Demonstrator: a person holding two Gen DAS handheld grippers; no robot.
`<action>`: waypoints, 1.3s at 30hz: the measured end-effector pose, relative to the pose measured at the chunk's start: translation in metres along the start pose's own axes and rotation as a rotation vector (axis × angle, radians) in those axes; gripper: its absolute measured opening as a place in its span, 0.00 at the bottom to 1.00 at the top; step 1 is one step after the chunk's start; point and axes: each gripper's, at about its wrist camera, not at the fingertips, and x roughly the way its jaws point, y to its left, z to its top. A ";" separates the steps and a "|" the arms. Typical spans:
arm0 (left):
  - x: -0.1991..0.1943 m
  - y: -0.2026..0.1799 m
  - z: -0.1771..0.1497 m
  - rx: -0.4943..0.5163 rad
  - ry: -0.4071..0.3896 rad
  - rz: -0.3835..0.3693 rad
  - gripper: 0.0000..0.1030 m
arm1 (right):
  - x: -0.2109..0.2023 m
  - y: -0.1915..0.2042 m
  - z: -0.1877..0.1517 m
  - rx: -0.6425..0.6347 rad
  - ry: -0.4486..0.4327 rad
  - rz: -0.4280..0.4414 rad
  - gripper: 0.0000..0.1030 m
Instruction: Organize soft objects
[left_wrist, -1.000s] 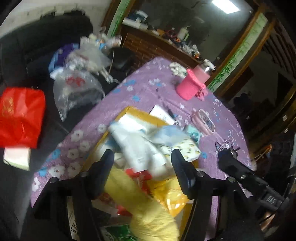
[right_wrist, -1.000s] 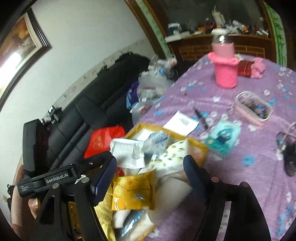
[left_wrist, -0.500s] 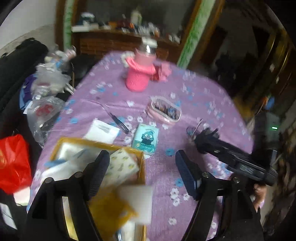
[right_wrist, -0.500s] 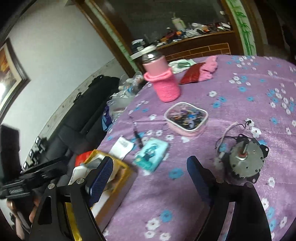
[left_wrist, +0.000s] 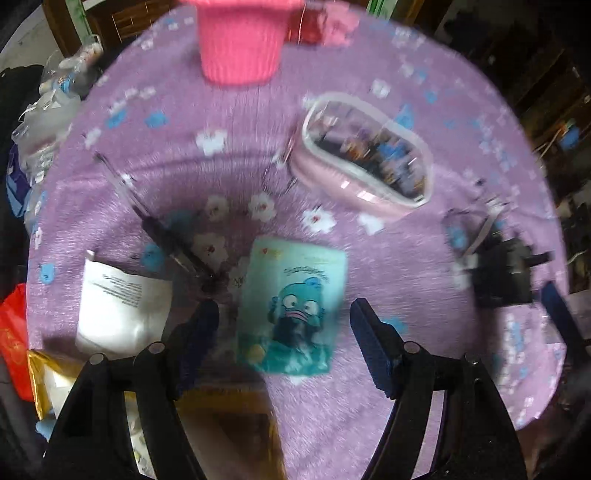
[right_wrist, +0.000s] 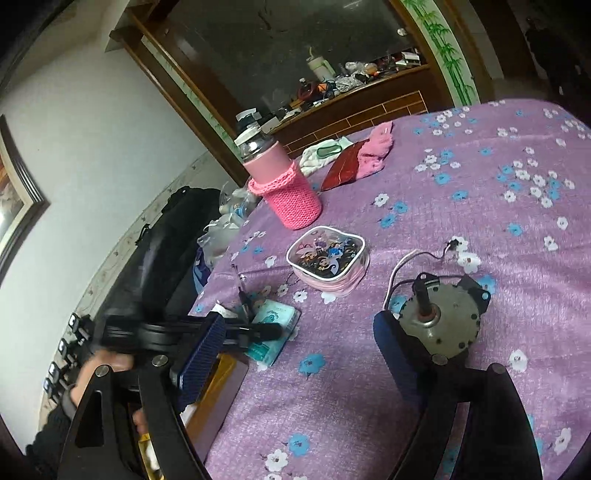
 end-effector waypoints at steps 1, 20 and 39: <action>0.005 -0.003 0.000 0.008 0.012 0.019 0.71 | -0.002 -0.002 0.000 0.010 0.004 0.010 0.81; -0.119 0.016 -0.085 -0.155 -0.292 -0.291 0.36 | 0.014 0.008 -0.002 -0.035 0.073 0.012 0.81; -0.144 0.039 -0.148 -0.269 -0.469 -0.200 0.36 | 0.028 0.044 -0.012 -0.175 0.107 -0.087 0.81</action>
